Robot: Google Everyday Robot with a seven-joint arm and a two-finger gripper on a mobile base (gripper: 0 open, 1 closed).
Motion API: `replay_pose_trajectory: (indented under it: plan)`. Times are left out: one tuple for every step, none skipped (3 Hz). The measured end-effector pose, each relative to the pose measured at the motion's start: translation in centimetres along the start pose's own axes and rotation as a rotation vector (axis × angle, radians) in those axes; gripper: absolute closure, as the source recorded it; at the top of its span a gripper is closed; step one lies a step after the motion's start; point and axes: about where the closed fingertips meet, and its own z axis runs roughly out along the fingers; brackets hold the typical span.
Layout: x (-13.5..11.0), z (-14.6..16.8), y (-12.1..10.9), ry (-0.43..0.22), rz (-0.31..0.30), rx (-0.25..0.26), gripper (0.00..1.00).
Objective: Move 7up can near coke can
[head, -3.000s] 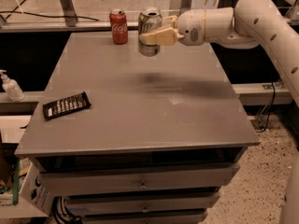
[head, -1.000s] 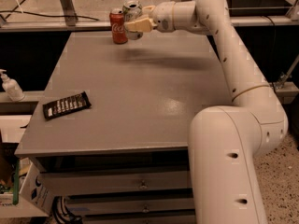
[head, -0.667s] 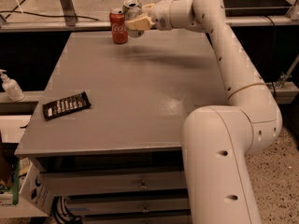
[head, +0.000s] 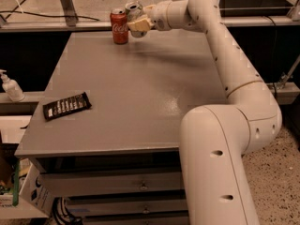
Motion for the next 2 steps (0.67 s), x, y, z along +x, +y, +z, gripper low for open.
replay_pose_trajectory:
  plan:
    - [1.4, 0.3, -0.4, 0.024, 0.024, 0.019, 1.00]
    - [2.6, 0.7, -0.1, 0.033, 0.081, 0.012, 1.00]
